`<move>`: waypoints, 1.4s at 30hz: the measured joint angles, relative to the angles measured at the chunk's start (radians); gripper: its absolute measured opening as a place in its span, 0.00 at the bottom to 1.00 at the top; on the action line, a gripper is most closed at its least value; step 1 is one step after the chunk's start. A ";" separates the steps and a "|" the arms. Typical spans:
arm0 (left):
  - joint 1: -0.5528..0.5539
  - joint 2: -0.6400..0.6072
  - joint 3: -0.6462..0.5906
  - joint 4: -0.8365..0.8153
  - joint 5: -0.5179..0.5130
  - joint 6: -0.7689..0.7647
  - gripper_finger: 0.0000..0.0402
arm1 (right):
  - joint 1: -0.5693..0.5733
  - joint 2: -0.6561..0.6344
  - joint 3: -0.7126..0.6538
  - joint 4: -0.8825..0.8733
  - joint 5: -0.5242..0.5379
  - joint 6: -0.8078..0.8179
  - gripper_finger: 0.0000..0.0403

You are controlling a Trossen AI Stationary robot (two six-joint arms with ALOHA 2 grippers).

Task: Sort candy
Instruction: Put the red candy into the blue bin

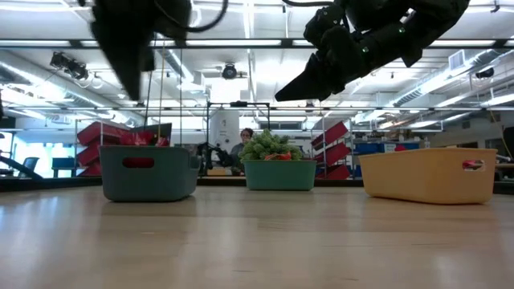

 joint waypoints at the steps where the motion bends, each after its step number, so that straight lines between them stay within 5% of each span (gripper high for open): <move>1: -0.035 0.000 -0.002 -0.002 0.000 -0.057 0.00 | 0.000 0.000 0.000 0.000 0.000 0.000 0.00; 16: -0.506 0.007 -0.014 0.065 -0.077 -0.911 0.00 | 0.000 0.004 0.000 0.000 -0.066 -0.046 0.00; 21: -0.581 0.059 -0.014 0.145 -0.055 -0.934 0.00 | 0.000 0.006 0.000 -0.001 -0.094 -0.052 0.00; 30: -0.606 0.228 -0.014 0.168 0.280 -1.076 0.12 | 0.013 0.006 0.000 -0.001 -0.123 -0.053 0.00; 42: -0.614 0.273 -0.014 0.091 0.358 -1.090 0.40 | 0.034 0.006 0.000 -0.002 -0.125 -0.053 0.00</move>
